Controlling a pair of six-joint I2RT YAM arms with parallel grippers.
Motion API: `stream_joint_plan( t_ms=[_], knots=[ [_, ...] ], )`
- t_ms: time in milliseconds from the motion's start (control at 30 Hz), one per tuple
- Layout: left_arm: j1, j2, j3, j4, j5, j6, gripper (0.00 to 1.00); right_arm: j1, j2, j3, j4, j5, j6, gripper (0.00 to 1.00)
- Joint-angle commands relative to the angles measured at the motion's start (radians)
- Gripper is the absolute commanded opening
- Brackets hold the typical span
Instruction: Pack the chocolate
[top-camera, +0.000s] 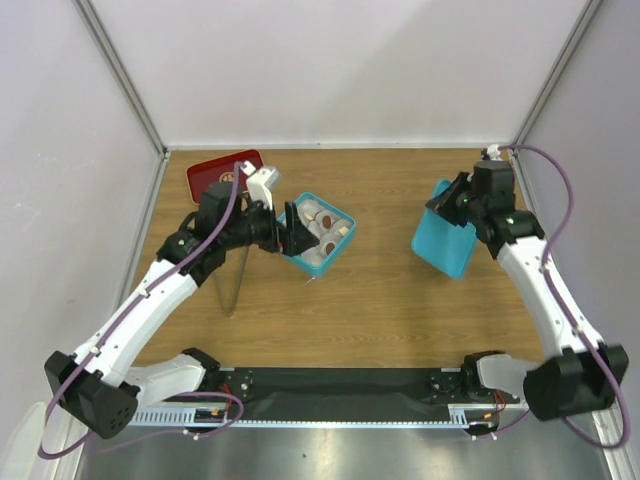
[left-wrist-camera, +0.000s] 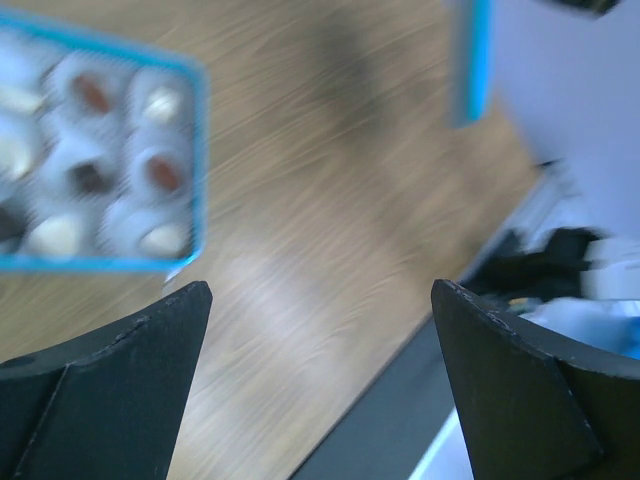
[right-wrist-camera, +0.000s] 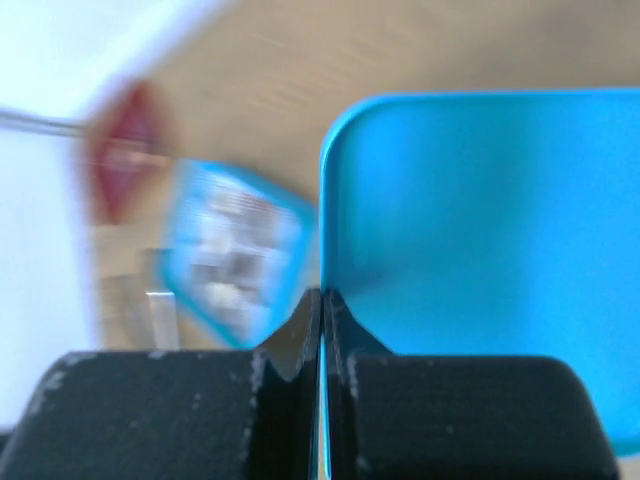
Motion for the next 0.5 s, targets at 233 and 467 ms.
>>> stream_joint_plan(
  t_ms=[233, 467],
  knots=[
    [0.053, 0.075, 0.192, 0.315, 0.368, -0.295, 0.98, -0.043, -0.153, 0.027, 0.782, -0.605, 0.321, 0.0],
    [0.141, 0.155, 0.142, 0.892, 0.602, -0.638, 1.0, -0.04, -0.107, 0.079, 1.342, -0.705, 0.697, 0.0]
  ],
)
